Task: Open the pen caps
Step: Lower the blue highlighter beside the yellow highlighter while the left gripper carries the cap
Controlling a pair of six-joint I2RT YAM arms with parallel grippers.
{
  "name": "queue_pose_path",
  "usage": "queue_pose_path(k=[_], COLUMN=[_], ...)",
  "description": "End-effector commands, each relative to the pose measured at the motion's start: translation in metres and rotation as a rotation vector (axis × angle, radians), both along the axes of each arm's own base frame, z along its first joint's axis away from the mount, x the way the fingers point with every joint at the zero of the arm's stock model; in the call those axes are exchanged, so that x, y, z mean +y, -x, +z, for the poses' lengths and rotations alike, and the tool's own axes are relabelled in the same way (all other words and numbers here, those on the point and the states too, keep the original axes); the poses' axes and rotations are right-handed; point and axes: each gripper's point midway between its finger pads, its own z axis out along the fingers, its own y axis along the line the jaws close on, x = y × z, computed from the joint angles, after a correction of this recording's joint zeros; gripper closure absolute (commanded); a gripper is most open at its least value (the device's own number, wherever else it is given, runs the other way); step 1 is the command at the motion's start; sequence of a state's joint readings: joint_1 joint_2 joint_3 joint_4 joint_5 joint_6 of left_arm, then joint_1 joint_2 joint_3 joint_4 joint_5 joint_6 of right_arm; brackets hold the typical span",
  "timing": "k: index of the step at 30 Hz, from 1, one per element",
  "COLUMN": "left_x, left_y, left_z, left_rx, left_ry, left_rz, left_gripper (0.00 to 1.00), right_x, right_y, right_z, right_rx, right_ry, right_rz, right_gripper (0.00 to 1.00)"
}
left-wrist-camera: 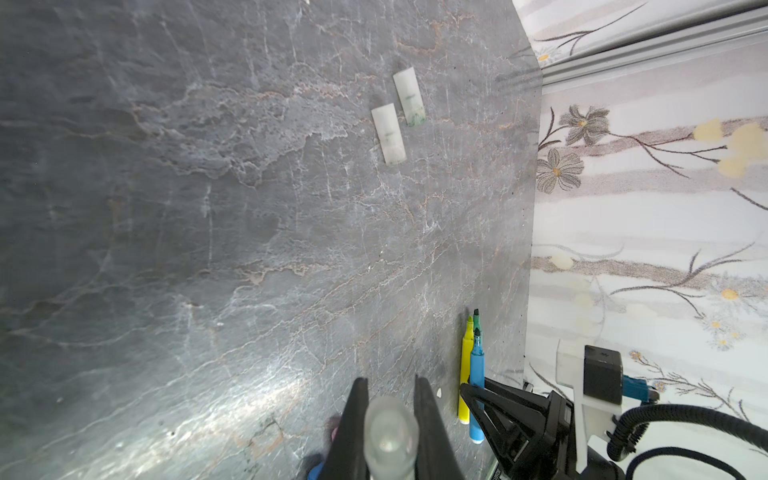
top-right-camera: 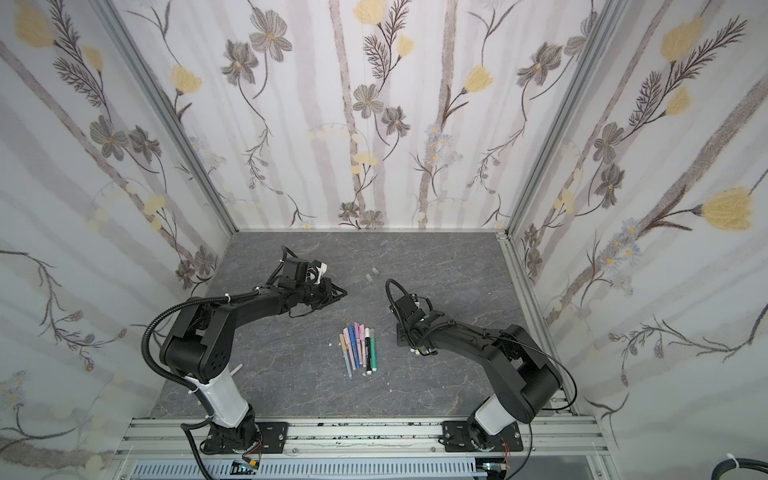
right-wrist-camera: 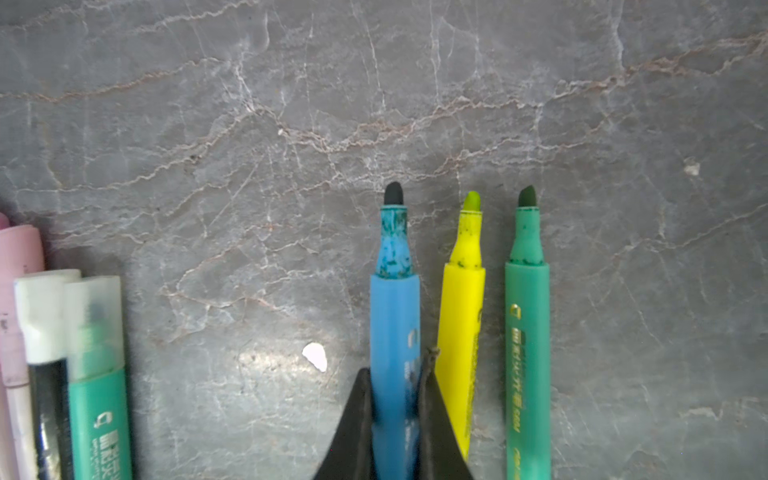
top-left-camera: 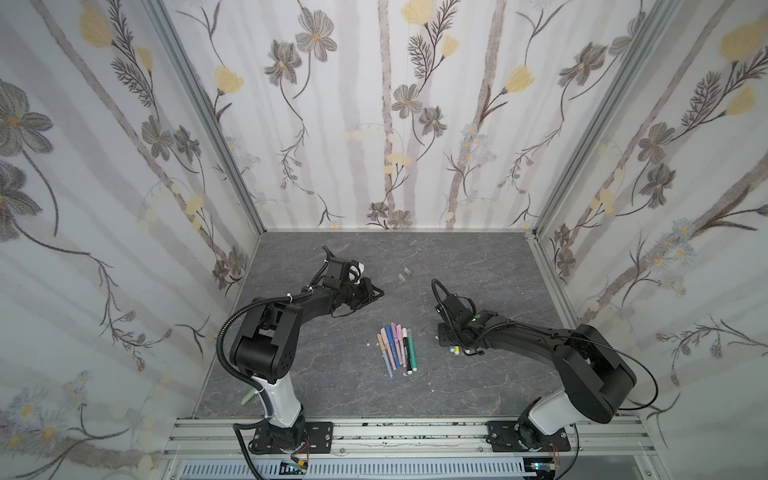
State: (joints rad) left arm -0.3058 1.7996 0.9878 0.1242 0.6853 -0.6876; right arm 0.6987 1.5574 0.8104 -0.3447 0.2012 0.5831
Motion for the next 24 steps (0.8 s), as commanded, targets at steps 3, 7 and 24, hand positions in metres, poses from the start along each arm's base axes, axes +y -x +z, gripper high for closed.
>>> queue_pose_path(k=[3,7,24], left_x=[-0.005,-0.006,-0.018], left_y=[-0.012,-0.016,-0.025], left_z=[0.002,0.001,-0.012], left_rx=[-0.033,-0.033,-0.015], left_ry=[0.0,0.001,0.005], left_rz=[-0.02,-0.021,-0.033], left_gripper=[1.0,1.0,1.0], right_x=[-0.006,-0.004,-0.01], right_y=[-0.003,-0.004,-0.001], right_z=[-0.002,0.001,-0.007], right_rx=[-0.002,-0.009,0.0], right_ry=[0.064,0.07,0.129], right_rz=[-0.016,-0.014,-0.015], right_gripper=[0.94,0.89,0.75])
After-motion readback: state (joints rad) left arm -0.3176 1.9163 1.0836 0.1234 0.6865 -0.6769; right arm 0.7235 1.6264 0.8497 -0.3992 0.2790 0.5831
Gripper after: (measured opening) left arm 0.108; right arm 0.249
